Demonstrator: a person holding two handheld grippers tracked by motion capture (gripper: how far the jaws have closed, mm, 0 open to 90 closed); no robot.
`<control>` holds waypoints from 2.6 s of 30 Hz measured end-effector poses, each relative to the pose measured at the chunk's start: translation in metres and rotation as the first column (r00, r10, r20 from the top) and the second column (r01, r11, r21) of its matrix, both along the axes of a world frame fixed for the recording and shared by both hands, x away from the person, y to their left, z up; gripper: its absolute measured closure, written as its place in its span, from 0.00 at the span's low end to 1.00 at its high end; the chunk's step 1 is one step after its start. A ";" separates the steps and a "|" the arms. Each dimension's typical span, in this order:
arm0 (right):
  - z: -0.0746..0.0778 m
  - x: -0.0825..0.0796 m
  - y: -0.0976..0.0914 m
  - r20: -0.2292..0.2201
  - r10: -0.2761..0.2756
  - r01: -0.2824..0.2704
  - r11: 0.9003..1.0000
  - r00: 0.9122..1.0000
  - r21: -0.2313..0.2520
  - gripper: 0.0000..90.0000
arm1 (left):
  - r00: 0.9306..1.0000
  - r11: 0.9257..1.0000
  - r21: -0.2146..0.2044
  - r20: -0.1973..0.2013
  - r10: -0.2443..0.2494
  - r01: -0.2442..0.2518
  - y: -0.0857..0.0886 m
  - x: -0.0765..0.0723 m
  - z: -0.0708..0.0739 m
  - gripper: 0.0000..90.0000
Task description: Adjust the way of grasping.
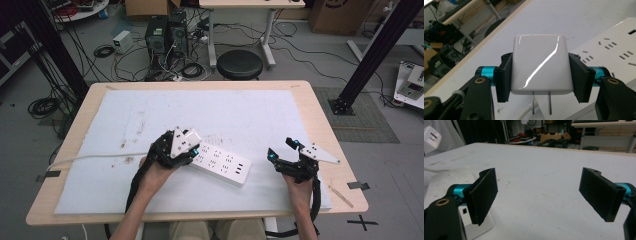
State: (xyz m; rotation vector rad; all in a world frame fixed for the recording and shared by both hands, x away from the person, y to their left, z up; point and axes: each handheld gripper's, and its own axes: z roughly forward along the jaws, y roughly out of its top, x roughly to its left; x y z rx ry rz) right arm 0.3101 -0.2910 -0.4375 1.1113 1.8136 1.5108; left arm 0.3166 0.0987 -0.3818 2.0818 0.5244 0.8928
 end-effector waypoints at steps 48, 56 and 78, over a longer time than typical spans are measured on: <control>0.038 -0.009 0.041 -0.050 0.606 -0.592 0.789 0.794 0.166 0.18 | 0.714 0.954 0.218 0.634 -0.298 0.204 -0.085 -0.072 -0.048 0.47; 0.037 -0.007 0.047 -0.067 0.651 -0.633 0.754 0.756 0.177 0.18 | 0.682 0.940 0.236 0.647 -0.341 0.246 -0.091 -0.076 -0.049 0.47; 0.032 -0.006 0.060 -0.090 0.719 -0.702 0.693 0.689 0.163 0.48 | 0.659 0.925 0.260 0.650 -0.379 0.276 -0.100 -0.079 -0.051 0.47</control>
